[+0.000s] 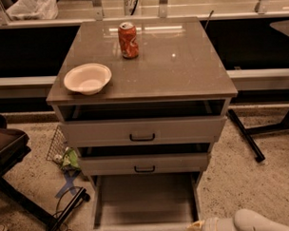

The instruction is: Close bottom drawer

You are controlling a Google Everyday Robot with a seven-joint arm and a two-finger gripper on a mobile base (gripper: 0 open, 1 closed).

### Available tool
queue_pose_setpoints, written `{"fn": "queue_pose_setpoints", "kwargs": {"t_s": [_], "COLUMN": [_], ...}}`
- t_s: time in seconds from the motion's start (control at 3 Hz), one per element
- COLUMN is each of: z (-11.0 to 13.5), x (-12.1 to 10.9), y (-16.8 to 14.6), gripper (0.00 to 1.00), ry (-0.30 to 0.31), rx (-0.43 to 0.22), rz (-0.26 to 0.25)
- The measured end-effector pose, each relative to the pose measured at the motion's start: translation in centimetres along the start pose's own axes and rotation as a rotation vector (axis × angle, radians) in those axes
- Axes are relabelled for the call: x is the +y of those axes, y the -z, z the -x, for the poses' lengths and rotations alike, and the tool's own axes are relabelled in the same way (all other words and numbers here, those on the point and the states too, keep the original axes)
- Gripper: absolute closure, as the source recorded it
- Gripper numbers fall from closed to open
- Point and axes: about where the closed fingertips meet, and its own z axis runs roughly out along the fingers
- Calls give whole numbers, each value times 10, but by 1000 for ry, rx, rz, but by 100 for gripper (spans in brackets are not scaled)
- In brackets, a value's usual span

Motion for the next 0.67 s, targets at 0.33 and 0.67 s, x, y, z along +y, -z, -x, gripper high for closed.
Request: {"fn": "queue_pose_setpoints", "kwargs": {"t_s": [0.33,0.67], "z": [-45,-74], "x": [29,55], "y": [-27,-60], "gripper": [100,100], "ry": [-59,-110], "rx": [-21,-41], "rz": [59,117]}}
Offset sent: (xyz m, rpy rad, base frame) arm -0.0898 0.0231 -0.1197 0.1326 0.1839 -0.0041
